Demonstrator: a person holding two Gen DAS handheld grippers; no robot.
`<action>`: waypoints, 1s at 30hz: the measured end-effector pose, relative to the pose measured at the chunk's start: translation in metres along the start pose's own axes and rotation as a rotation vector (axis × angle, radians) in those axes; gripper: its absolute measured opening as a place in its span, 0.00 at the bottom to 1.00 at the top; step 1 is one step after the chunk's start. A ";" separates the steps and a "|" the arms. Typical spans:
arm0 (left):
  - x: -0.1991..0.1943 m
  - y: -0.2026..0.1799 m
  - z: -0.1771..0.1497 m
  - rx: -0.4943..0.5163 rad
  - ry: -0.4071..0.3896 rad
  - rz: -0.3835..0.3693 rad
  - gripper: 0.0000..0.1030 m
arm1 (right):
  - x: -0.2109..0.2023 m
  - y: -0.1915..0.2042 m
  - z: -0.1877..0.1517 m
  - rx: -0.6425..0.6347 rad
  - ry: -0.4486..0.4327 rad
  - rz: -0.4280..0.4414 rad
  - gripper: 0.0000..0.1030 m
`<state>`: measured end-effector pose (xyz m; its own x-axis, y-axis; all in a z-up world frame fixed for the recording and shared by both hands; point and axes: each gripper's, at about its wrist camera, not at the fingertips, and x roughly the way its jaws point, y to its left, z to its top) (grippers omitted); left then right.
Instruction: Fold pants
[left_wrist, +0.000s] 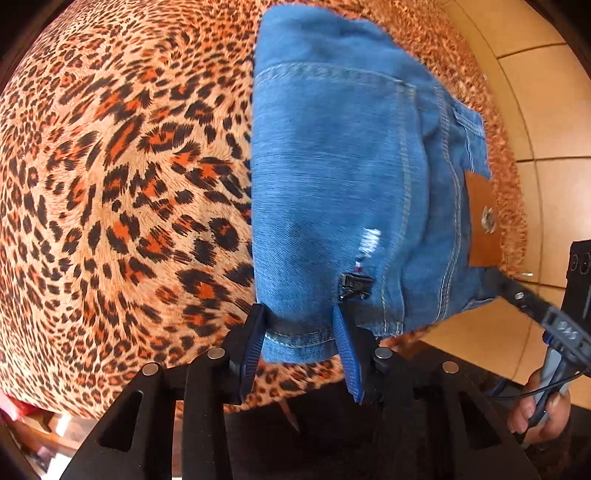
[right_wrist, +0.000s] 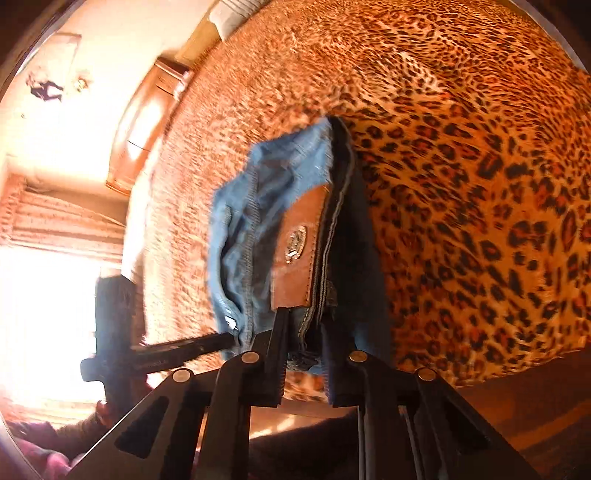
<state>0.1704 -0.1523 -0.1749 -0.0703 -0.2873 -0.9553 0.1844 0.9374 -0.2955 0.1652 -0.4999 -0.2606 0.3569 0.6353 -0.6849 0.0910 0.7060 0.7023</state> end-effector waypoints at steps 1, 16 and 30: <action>0.002 0.000 0.001 -0.012 0.005 -0.012 0.42 | 0.013 -0.010 -0.004 -0.003 0.042 -0.053 0.15; -0.075 -0.004 0.098 -0.019 -0.224 0.046 0.46 | 0.008 0.001 0.098 0.116 -0.148 0.000 0.57; -0.050 0.032 0.099 -0.165 -0.149 -0.043 0.64 | 0.022 -0.044 0.106 0.147 -0.035 0.049 0.67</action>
<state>0.2766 -0.1274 -0.1379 0.0736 -0.3425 -0.9366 0.0204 0.9395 -0.3419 0.2674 -0.5497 -0.2857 0.3965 0.6543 -0.6440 0.2074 0.6195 0.7571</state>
